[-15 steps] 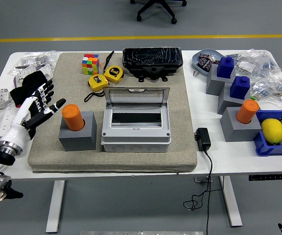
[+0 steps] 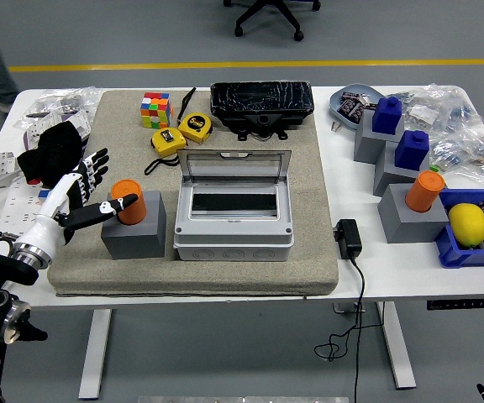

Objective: Fetch the battery,place it into the box,close the lid of the box

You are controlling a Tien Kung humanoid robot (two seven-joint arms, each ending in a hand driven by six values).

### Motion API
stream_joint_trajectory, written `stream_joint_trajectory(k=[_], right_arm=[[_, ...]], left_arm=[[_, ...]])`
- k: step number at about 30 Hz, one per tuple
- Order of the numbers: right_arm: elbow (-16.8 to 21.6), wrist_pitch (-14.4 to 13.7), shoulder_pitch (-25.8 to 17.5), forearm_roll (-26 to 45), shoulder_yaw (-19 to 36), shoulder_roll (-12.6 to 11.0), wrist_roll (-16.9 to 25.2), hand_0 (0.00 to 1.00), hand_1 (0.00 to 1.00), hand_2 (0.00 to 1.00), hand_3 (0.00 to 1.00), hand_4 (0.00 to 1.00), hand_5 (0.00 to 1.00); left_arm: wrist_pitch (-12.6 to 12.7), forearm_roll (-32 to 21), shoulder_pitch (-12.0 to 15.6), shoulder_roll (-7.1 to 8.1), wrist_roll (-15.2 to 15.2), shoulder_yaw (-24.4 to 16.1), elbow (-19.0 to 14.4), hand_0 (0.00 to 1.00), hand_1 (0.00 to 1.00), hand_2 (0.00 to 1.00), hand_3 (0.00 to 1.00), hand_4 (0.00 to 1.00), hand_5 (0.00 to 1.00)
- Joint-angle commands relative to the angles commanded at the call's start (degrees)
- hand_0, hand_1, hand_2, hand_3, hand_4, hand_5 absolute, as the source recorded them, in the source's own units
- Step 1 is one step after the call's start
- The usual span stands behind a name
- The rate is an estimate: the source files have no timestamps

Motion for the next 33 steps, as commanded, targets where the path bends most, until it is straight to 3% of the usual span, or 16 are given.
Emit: stream_joint_trajectory(k=[12, 13, 19, 27, 33], right_arm=[[0.0, -0.02, -0.01, 0.03, -0.09, -0.03, -0.14, 0.895, 0.858, 0.81, 0.845, 0.998, 0.998], [0.0, -0.02, -0.01, 0.0, -0.06, -0.03, -0.15, 0.895, 0.857, 0.807, 0.845, 0.998, 0.998], [0.0, -0.05, -0.03, 0.01, -0.18, -0.04, -0.19, 0.893, 0.857, 0.808, 0.842, 0.998, 0.998], [0.0, 0.02, 0.14, 0.21, -0.32, -0.09, -0.15, 0.893, 0.853, 0.803, 0.841, 0.998, 0.998], [0.0, 0.04, 0.17, 0.17, -0.07, -0.09, -0.19, 0.891, 0.854, 0.802, 0.839, 0.998, 0.998]], left_arm=[[3.29, -5.88, -0.69, -0.28, -3.43, 1.97, -0.05, 0.998, 0.998, 0.998, 0.998, 0.998, 0.064], [3.45, -6.1, -0.73, -0.25, -3.53, 2.0, -0.07, 0.998, 0.998, 0.998, 0.976, 0.998, 0.103], [3.13, -7.64, -0.67, -0.17, -3.85, 2.76, -1.23, 0.998, 0.998, 0.995, 0.973, 0.998, 0.109], [1.05, -5.63, -0.04, -0.17, -2.75, 3.99, -4.63, 0.998, 0.998, 0.998, 0.998, 0.998, 0.117], [0.96, -3.54, -0.03, -0.27, -2.44, 4.45, -5.15, 0.998, 0.998, 0.998, 0.998, 0.998, 0.128]])
